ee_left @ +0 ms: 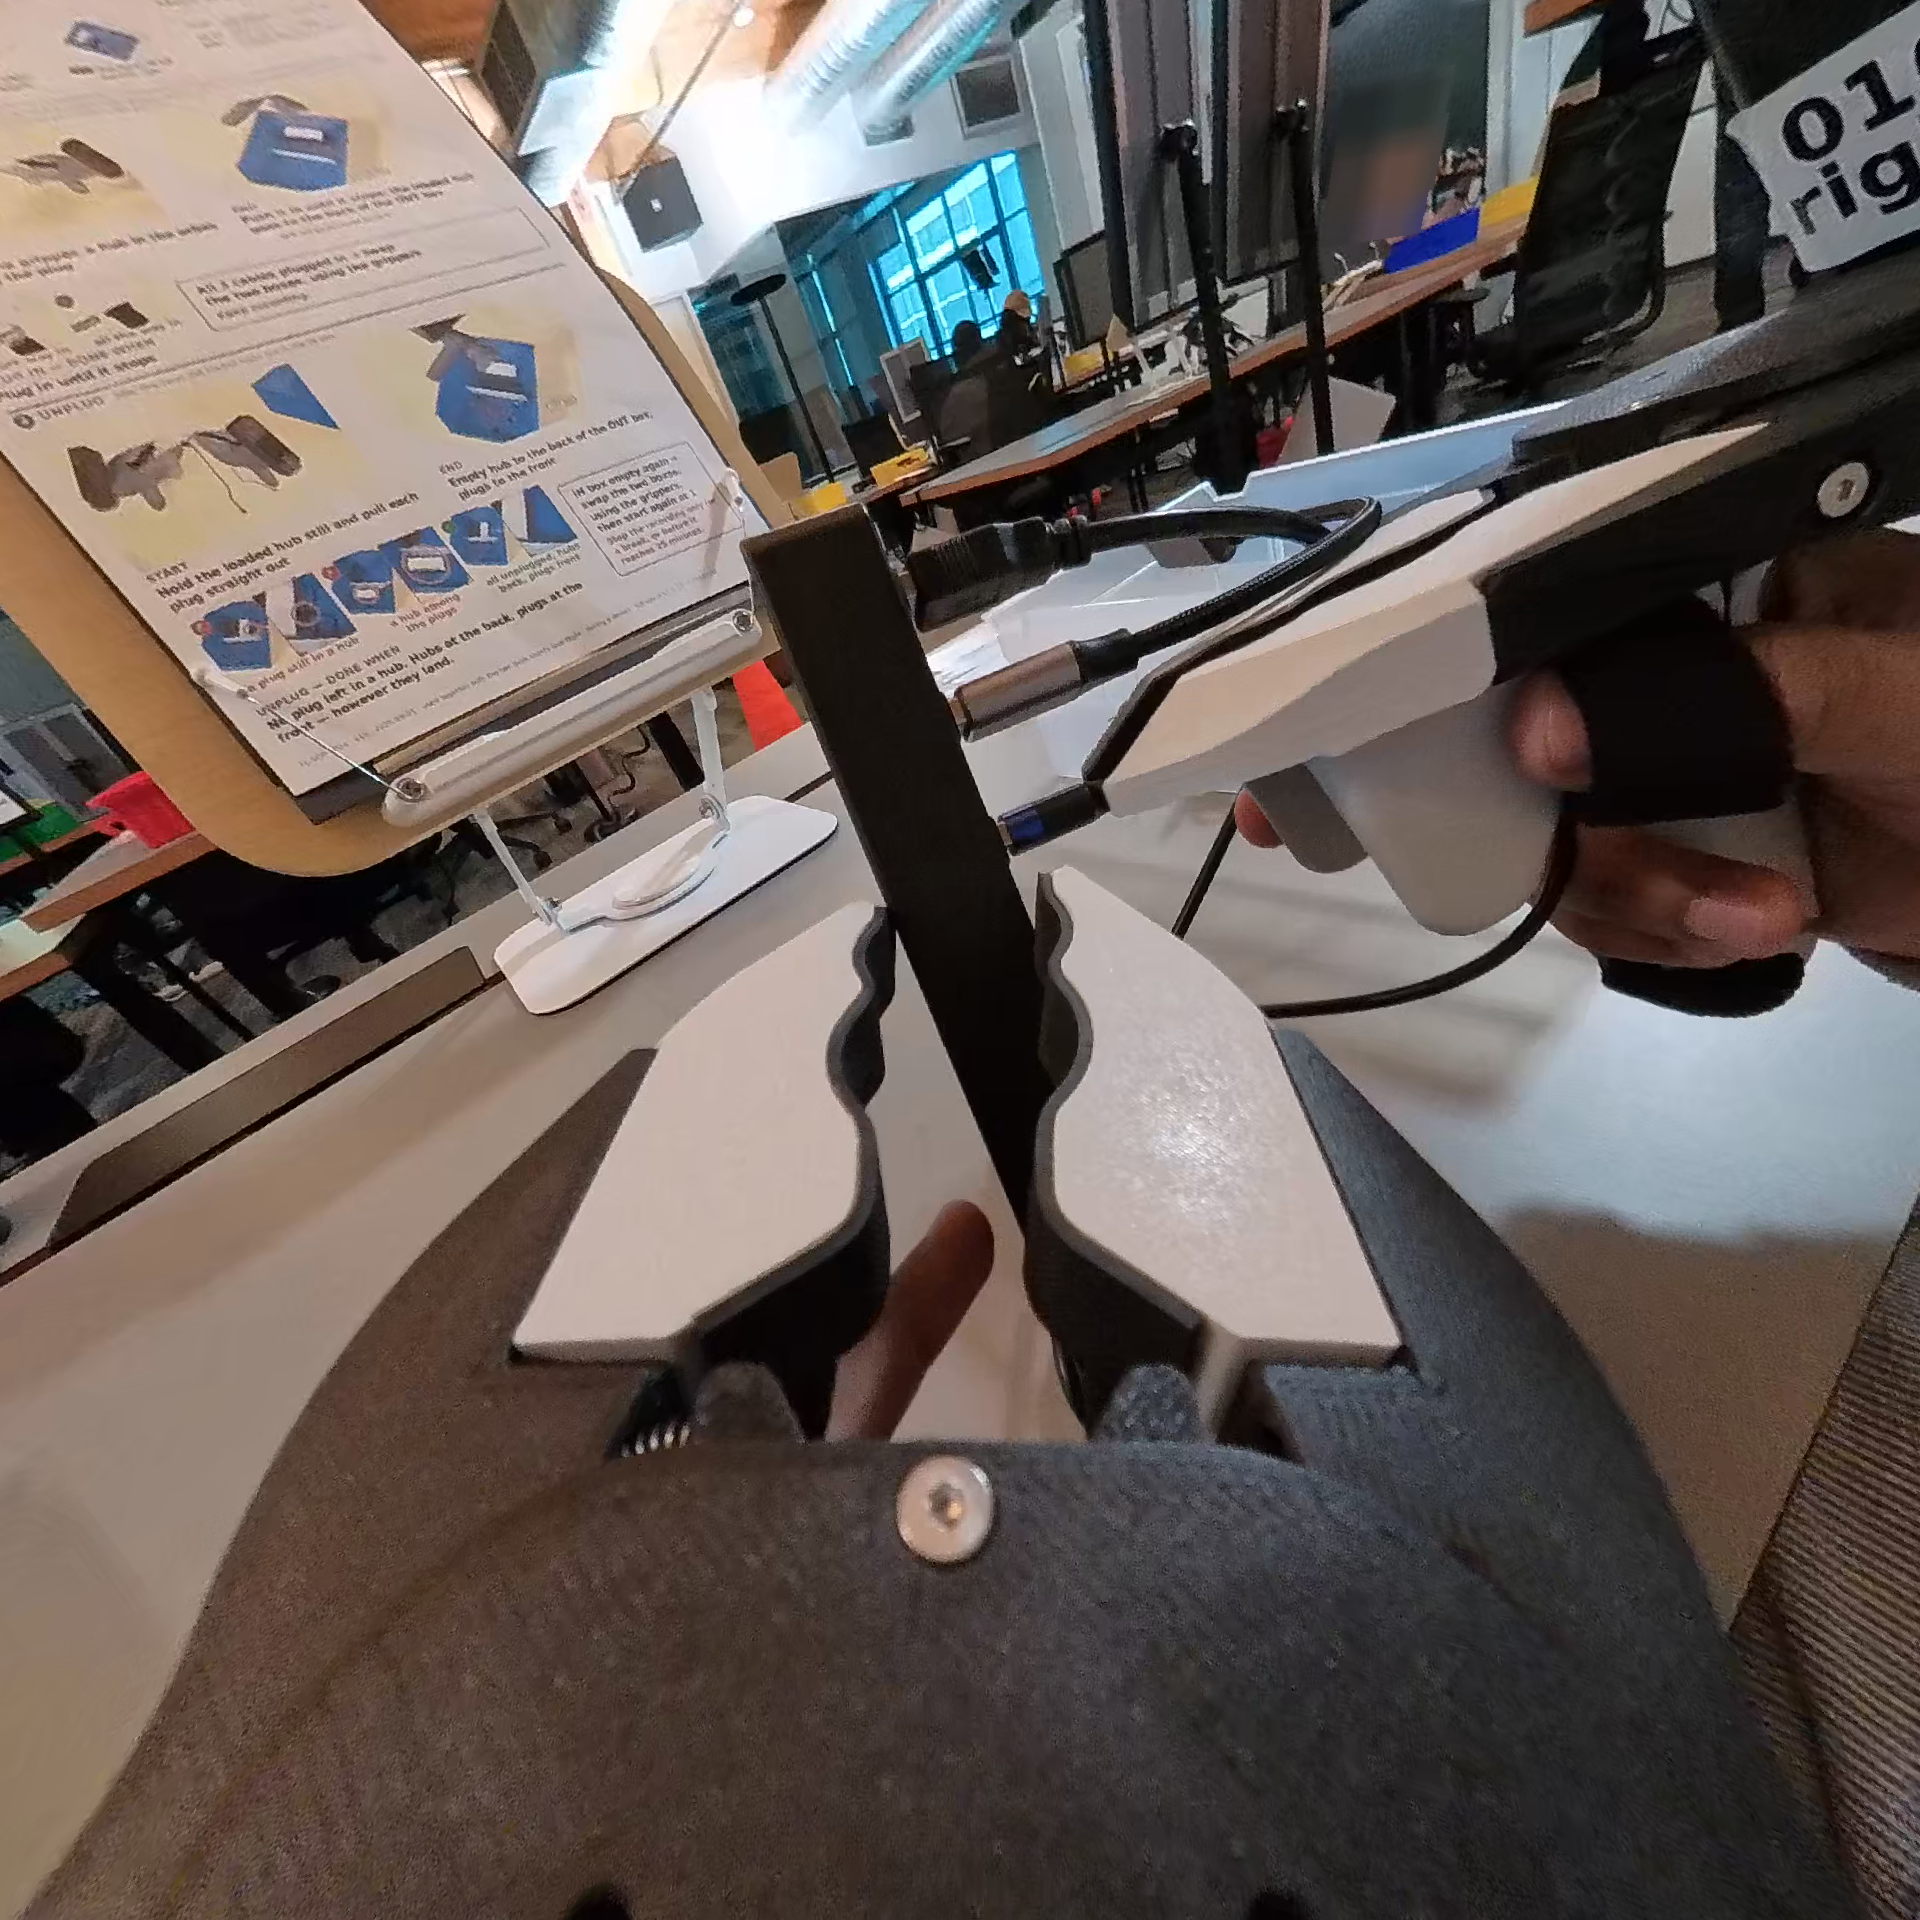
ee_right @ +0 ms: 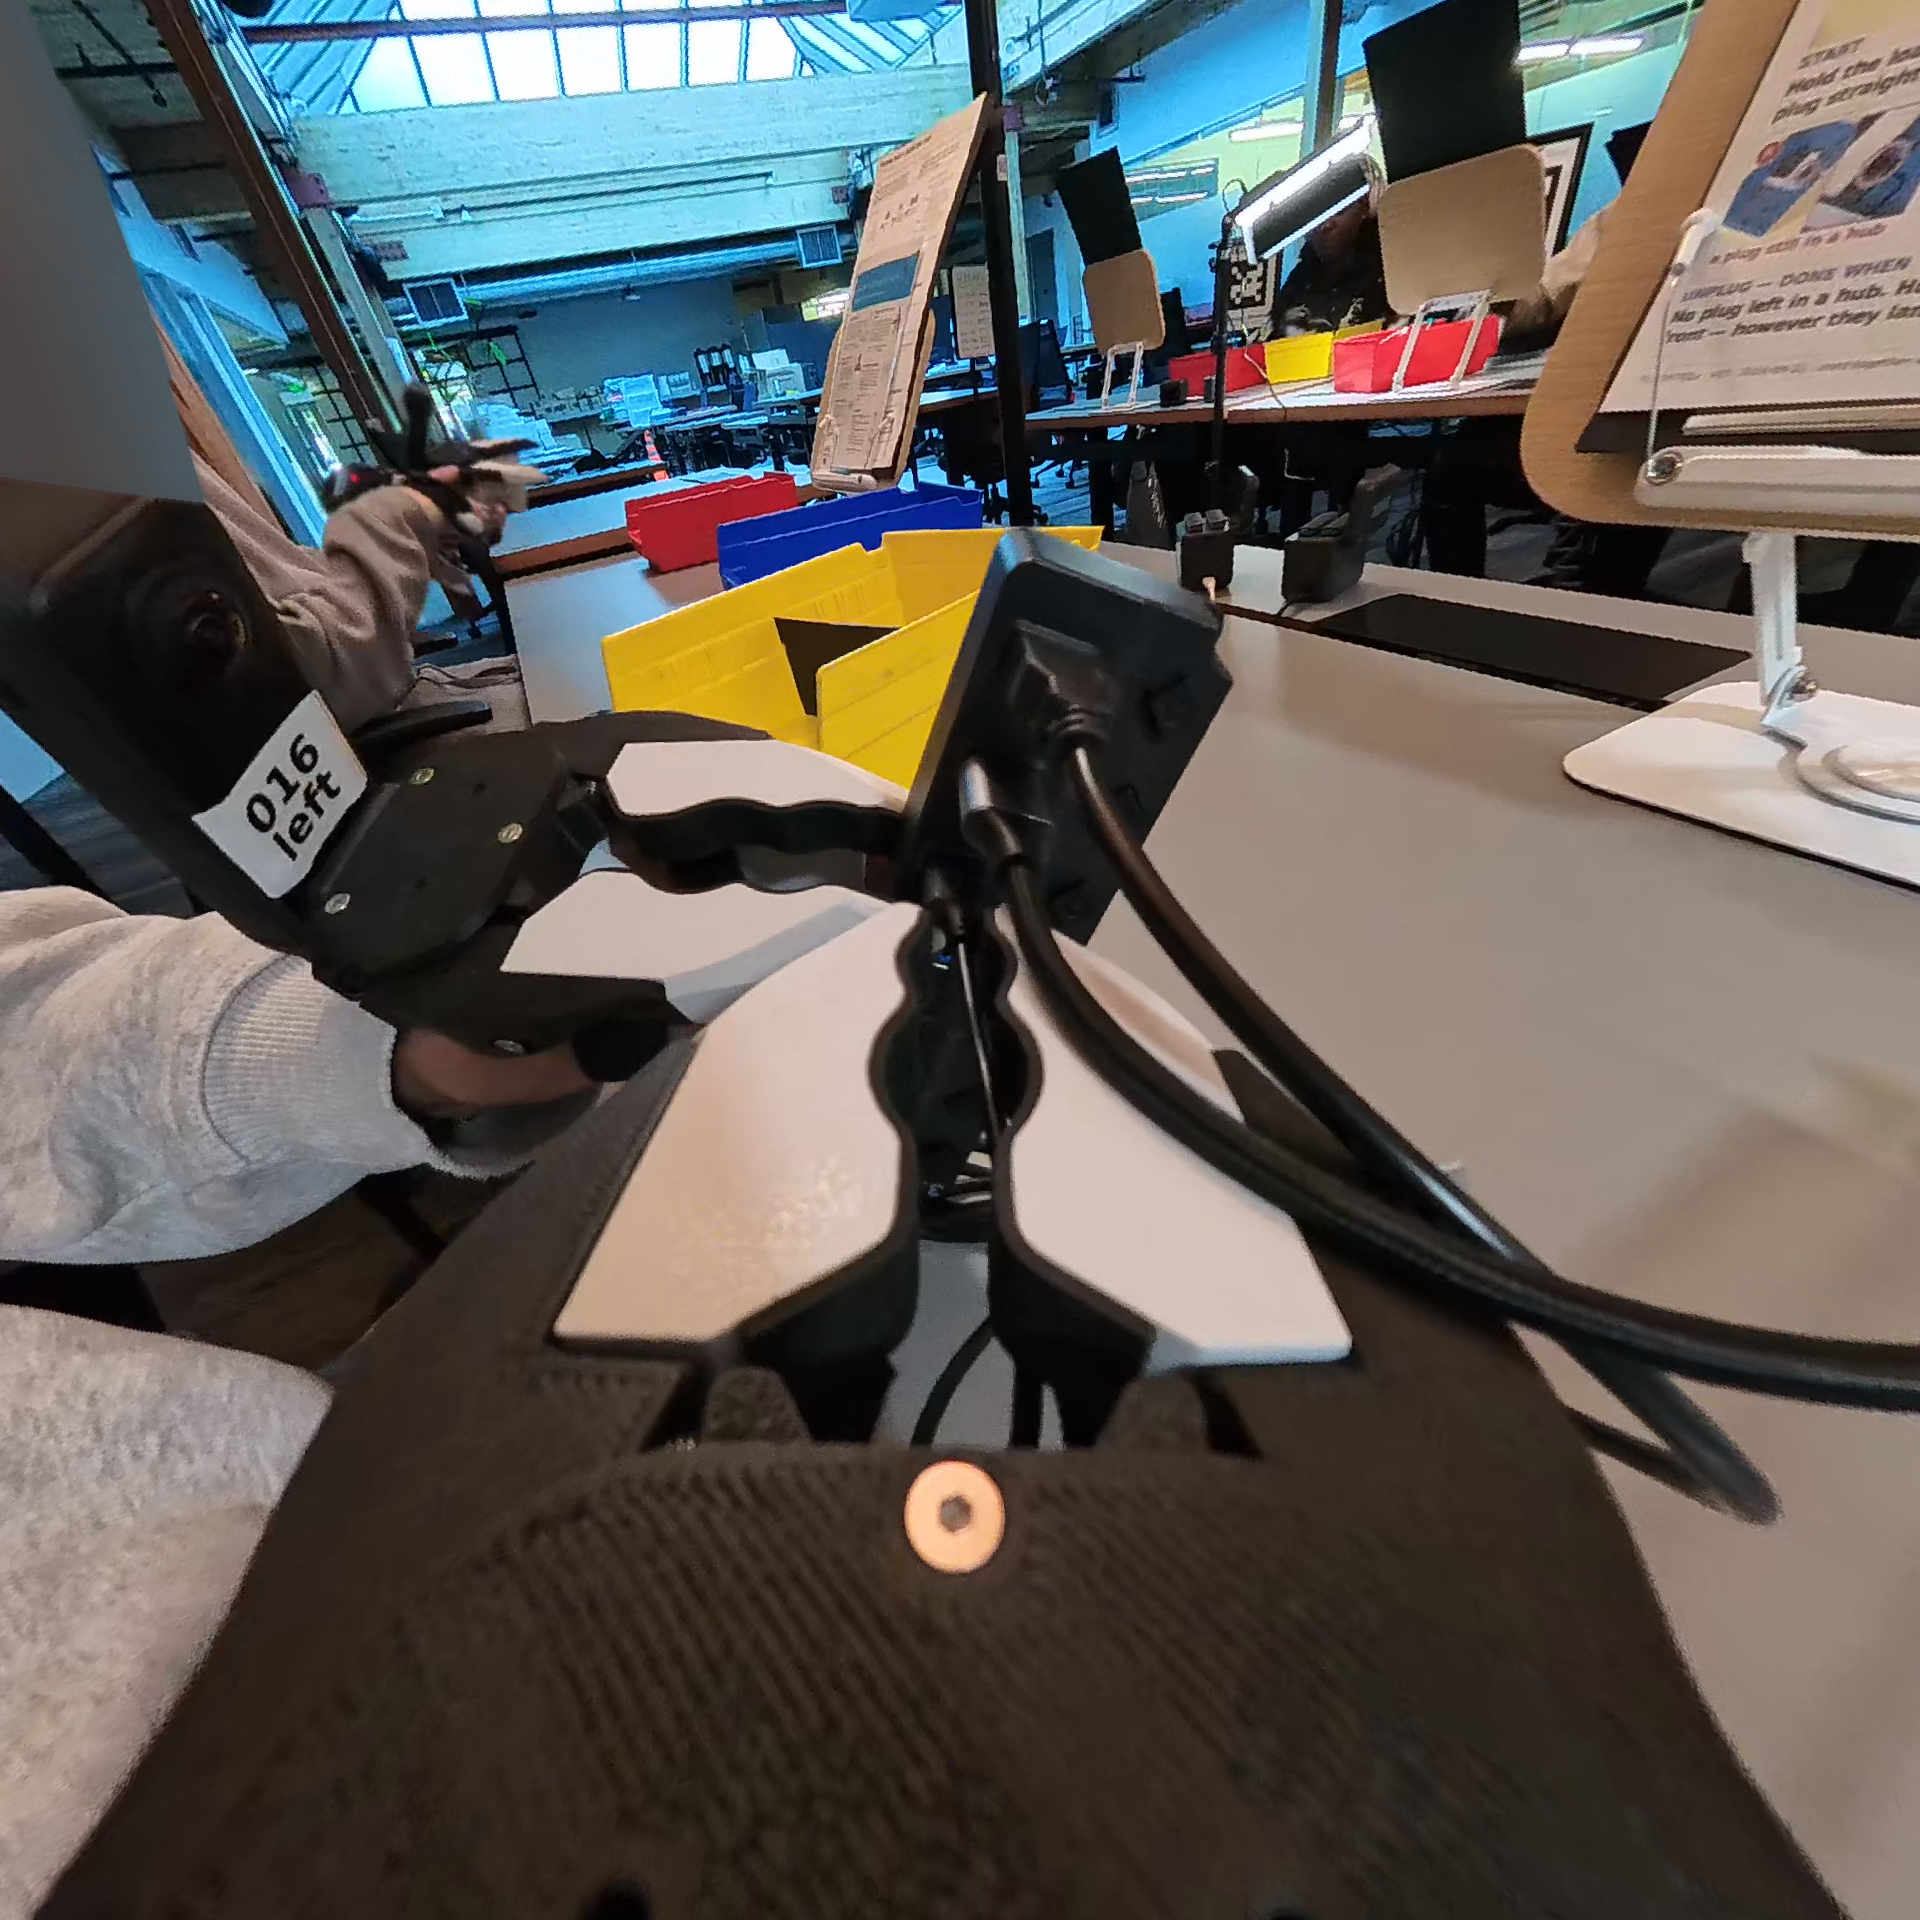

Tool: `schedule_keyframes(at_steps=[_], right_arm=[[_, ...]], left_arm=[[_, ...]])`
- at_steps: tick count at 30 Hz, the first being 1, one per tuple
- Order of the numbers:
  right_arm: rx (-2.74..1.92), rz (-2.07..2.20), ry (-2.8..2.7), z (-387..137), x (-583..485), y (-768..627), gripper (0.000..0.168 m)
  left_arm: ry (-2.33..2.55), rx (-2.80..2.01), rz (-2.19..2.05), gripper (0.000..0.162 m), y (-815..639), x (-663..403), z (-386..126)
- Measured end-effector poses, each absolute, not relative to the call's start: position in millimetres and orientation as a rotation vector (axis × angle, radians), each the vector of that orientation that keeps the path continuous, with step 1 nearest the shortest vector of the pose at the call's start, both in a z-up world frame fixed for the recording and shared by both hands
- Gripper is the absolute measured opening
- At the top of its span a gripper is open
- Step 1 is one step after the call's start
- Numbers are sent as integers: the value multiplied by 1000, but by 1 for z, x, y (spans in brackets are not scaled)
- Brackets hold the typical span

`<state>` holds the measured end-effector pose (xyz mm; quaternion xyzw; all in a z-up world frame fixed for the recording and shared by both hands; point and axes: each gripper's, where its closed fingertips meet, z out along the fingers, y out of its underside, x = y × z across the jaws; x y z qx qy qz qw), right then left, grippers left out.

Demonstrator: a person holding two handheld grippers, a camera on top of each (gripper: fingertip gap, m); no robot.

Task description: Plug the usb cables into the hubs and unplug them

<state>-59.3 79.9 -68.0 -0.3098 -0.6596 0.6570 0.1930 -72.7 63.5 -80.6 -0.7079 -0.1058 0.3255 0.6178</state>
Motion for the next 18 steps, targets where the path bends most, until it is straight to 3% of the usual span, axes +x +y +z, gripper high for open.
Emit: schedule_keyframes(at_steps=[9,18], right_arm=[[-887,1813,-1882,-74,-61,77,28],[-994,1974,-1911,-74,-56,75,16]], left_arm=[[-232,-1619,796,29,61,-75,-79],[-181,-1612,810,29,69,-64,-79]])
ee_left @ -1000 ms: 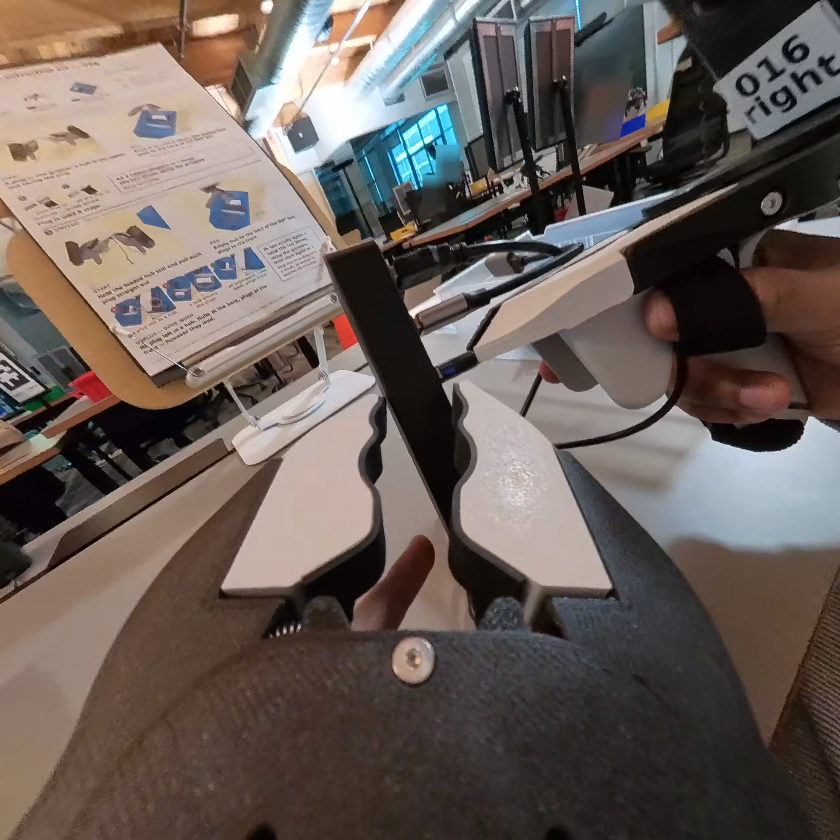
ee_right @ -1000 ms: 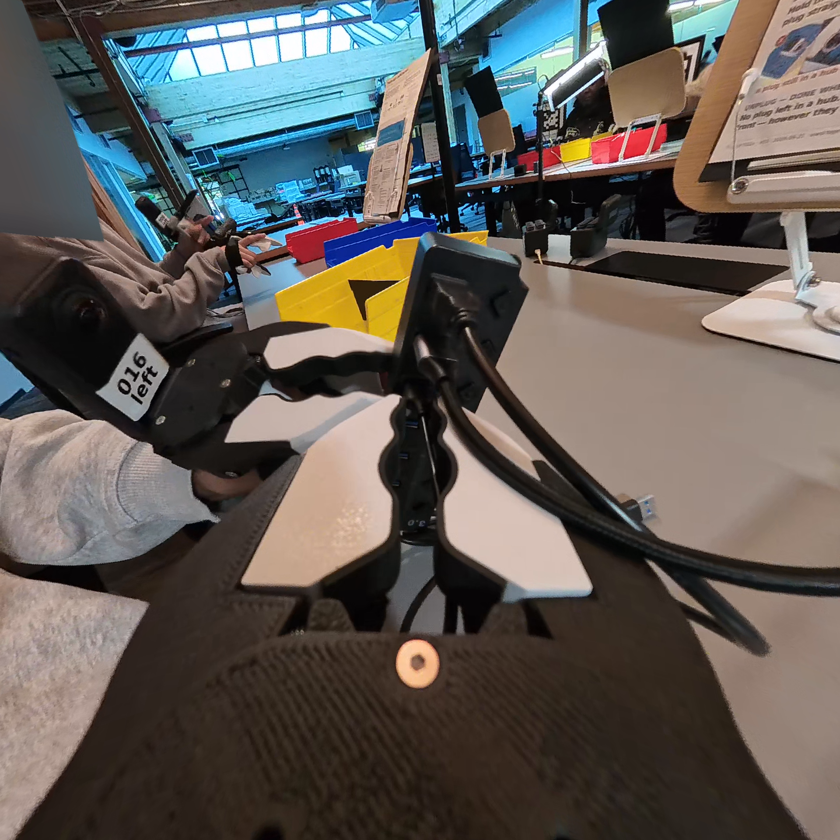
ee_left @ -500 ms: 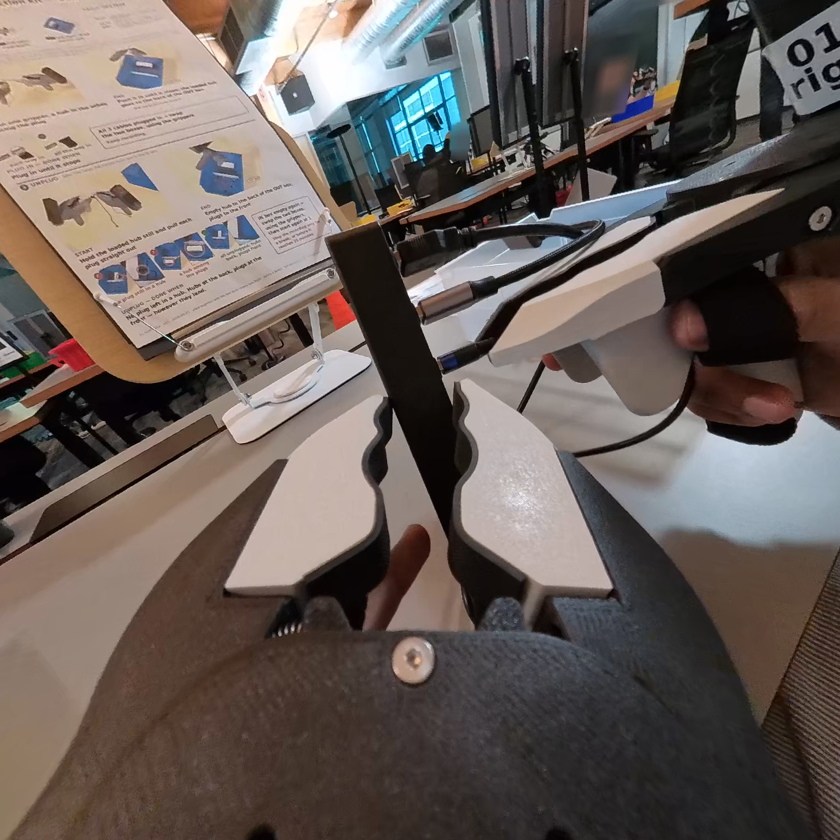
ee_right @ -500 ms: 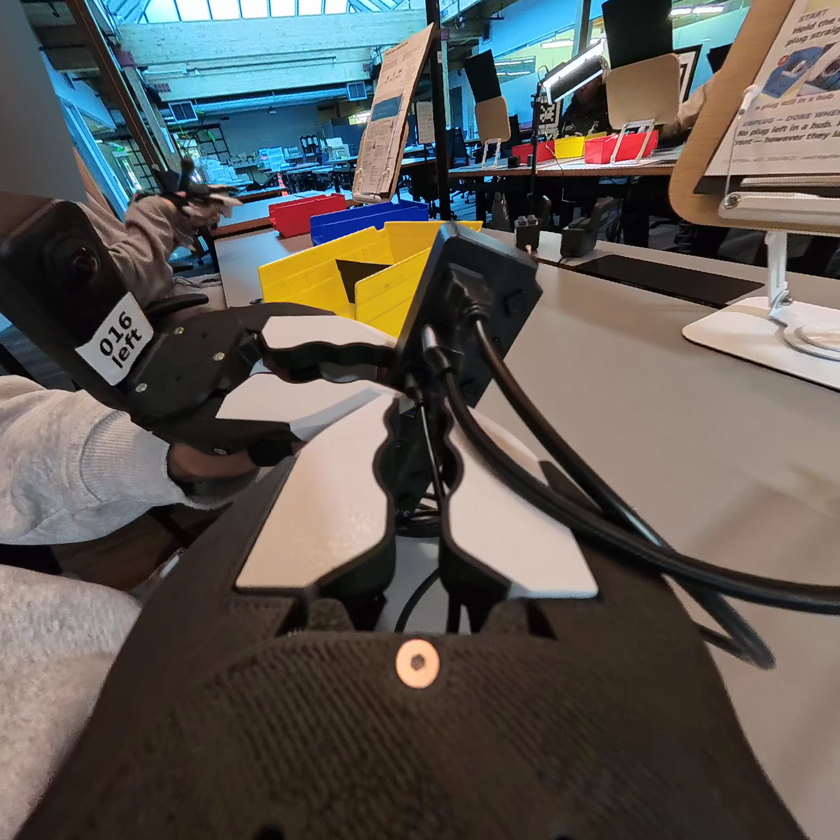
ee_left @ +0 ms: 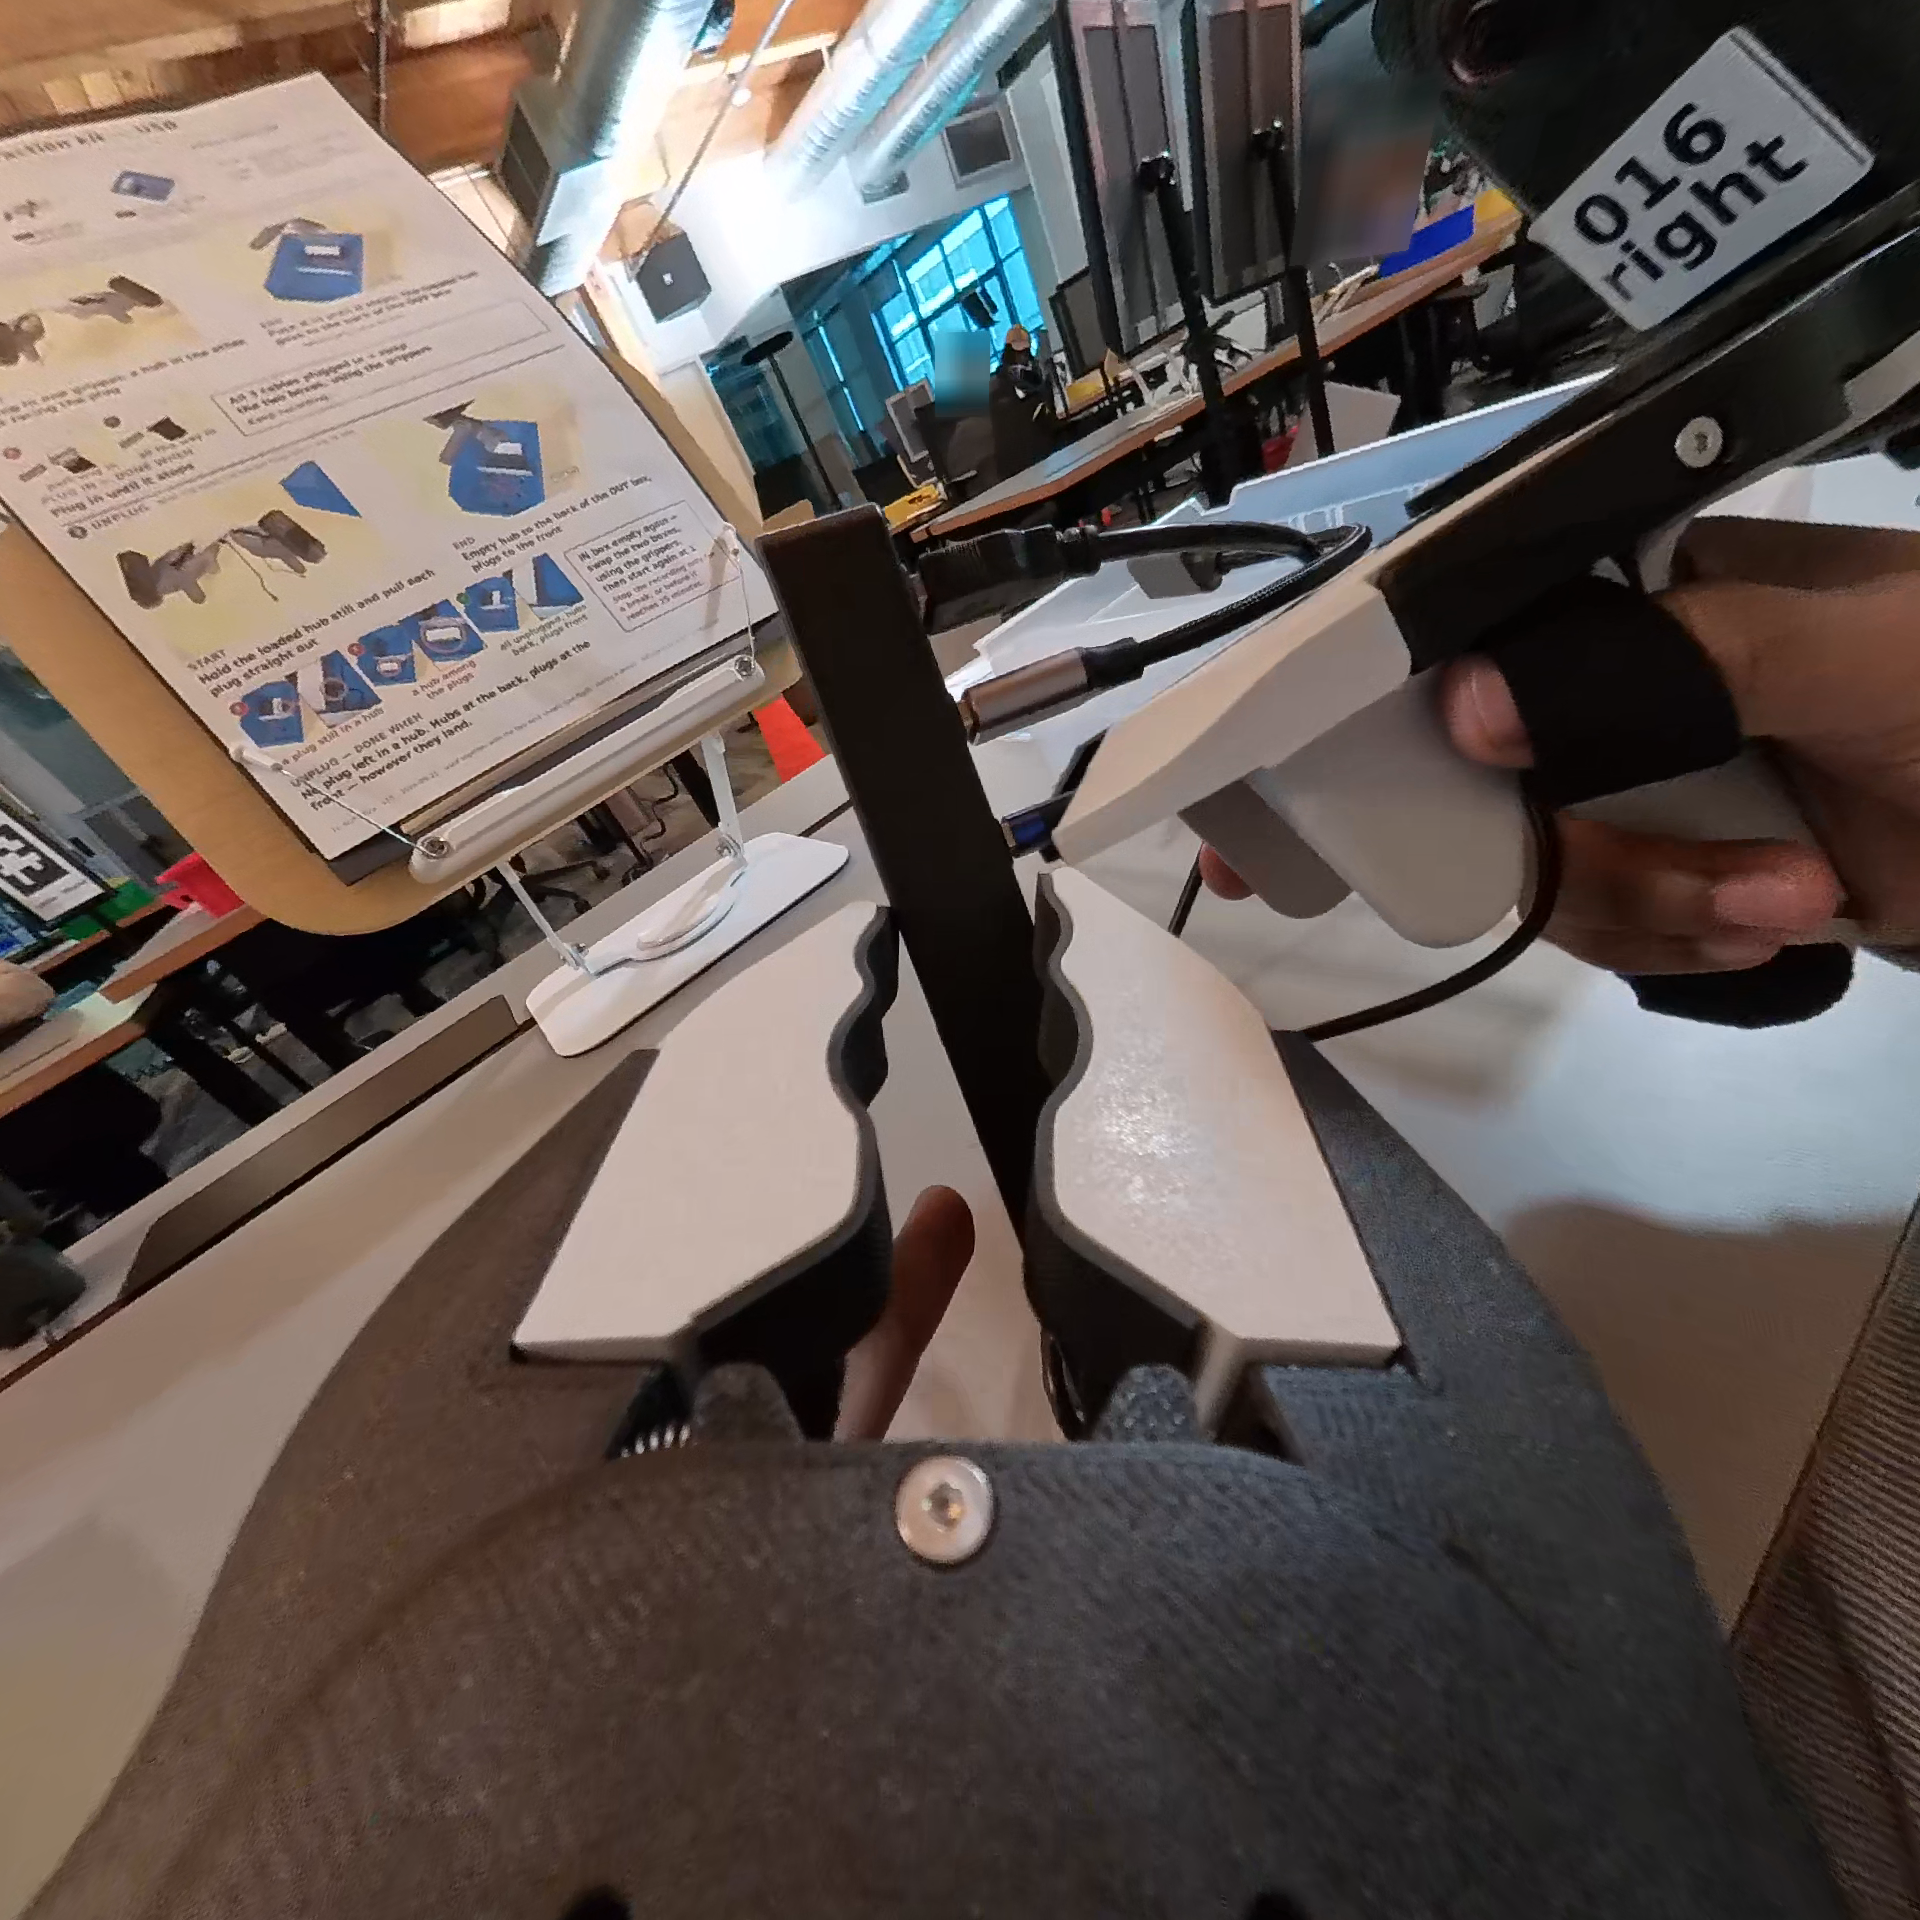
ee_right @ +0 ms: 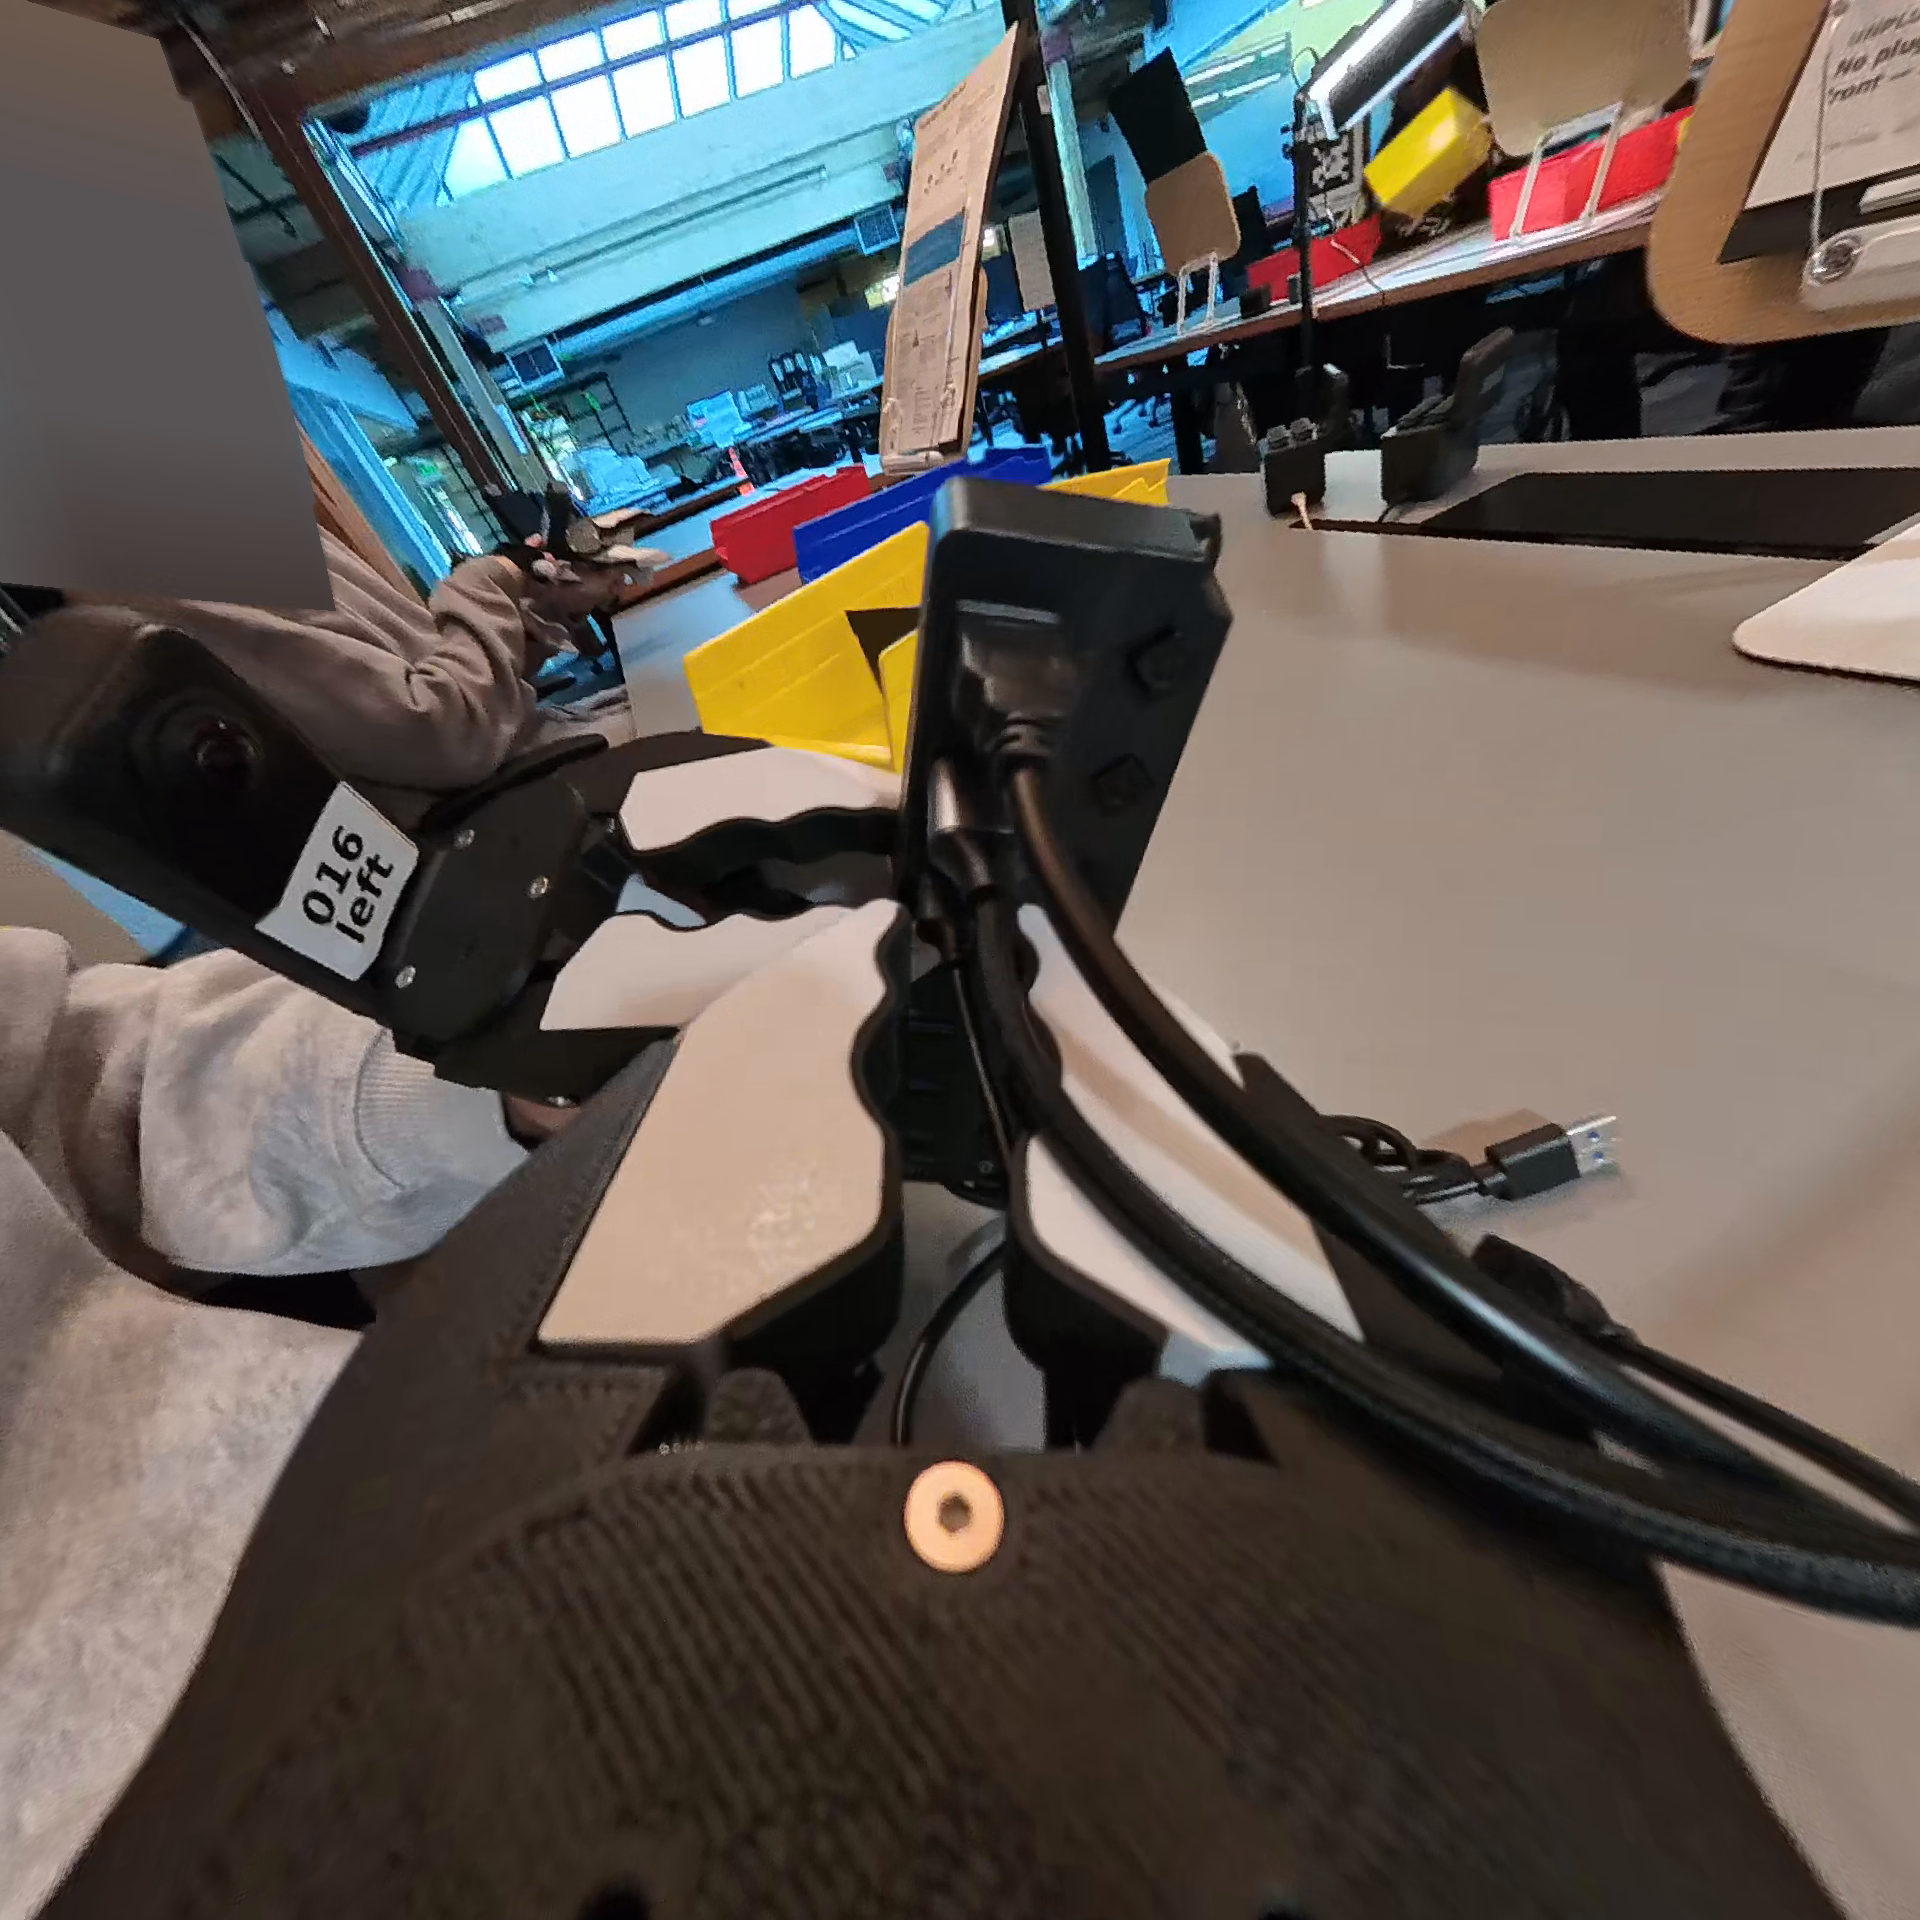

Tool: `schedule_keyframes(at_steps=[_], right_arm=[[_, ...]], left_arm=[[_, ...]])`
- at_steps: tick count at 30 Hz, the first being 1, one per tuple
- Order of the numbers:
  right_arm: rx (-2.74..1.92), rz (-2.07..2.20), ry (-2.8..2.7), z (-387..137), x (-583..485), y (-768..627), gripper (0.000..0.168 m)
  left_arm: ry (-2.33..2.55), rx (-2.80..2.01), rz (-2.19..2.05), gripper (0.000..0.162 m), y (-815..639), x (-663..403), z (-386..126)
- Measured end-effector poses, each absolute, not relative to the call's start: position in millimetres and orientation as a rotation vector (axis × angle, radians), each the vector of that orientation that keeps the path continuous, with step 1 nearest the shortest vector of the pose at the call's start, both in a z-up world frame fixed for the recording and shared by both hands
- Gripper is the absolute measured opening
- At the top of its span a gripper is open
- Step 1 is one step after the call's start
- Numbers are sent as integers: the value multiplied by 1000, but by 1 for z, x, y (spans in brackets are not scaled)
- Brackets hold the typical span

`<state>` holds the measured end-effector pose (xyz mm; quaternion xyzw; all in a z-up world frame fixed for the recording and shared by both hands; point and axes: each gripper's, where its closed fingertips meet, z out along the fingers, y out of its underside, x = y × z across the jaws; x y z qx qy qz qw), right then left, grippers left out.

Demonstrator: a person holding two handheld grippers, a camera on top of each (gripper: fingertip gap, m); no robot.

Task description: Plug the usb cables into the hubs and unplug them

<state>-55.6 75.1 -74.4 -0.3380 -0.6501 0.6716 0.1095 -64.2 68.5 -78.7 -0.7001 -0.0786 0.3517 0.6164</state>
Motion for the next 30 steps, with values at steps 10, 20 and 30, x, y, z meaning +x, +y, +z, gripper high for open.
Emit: schedule_keyframes(at_steps=[10,20,30], right_arm=[[-997,1995,-1862,-70,-56,74,16],[-1041,2054,-1941,-65,-54,74,16],[-1168,2016,-1831,-69,-60,76,16]], left_arm=[[-193,-1605,795,29,73,-60,-78],[-206,-1585,740,28,72,-61,-72],[-253,-1588,788,26,71,-68,-75]])
